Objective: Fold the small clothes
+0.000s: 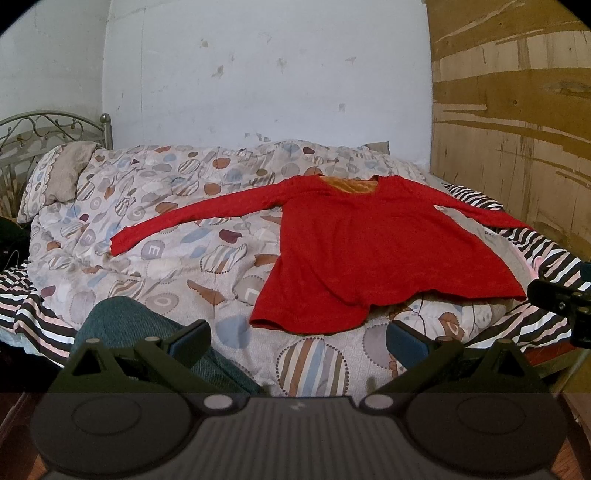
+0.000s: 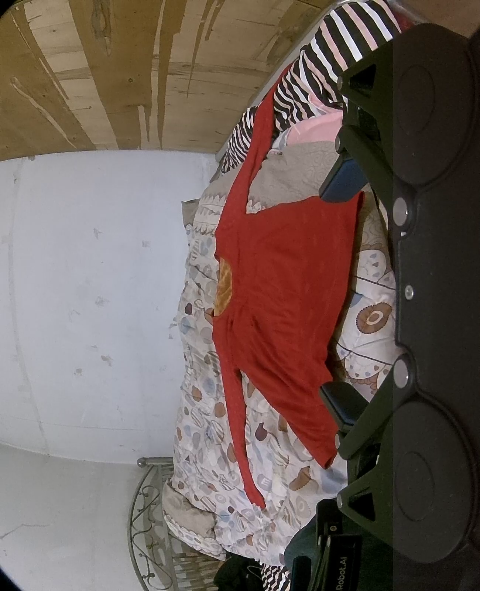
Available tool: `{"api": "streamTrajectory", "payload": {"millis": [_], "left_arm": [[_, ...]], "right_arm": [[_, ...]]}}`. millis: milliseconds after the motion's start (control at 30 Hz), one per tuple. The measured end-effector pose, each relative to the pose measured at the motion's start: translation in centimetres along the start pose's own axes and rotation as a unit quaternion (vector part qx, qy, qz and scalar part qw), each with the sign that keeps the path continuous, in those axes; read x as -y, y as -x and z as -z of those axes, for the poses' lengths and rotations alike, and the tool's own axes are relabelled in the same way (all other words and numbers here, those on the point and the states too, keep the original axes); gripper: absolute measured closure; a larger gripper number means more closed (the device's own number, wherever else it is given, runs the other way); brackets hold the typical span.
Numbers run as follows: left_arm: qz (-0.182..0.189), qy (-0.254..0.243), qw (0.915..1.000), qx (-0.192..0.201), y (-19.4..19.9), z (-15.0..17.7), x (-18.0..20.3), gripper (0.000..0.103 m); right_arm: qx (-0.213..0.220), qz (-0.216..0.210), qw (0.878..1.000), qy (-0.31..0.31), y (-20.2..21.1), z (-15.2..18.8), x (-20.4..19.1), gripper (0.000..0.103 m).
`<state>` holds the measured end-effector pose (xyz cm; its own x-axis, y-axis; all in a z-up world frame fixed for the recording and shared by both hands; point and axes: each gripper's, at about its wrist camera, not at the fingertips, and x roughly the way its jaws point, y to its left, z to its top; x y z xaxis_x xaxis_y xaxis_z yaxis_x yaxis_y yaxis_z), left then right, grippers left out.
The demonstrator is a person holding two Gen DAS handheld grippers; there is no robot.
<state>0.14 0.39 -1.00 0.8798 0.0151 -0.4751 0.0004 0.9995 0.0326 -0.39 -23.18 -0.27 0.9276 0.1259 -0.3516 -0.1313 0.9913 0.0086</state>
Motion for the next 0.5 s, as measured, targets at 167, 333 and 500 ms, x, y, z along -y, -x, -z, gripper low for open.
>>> {"api": "streamTrajectory", "payload": {"millis": [167,333,500], "left_arm": [[0.0,0.0,1.0,-0.001,-0.01,-0.02,0.01,0.0],[0.0,0.0,1.0,-0.001,-0.03,-0.05,0.03,0.0],[0.0,0.0,1.0,-0.002,-0.05,-0.04,0.02,0.0]], "right_arm": [[0.0,0.0,1.0,0.0,0.01,-0.07,0.03,0.0],[-0.001,0.0,1.0,0.0,0.01,-0.07,0.06,0.0],[-0.001,0.0,1.0,0.0,0.06,-0.22,0.12,0.0]]}}
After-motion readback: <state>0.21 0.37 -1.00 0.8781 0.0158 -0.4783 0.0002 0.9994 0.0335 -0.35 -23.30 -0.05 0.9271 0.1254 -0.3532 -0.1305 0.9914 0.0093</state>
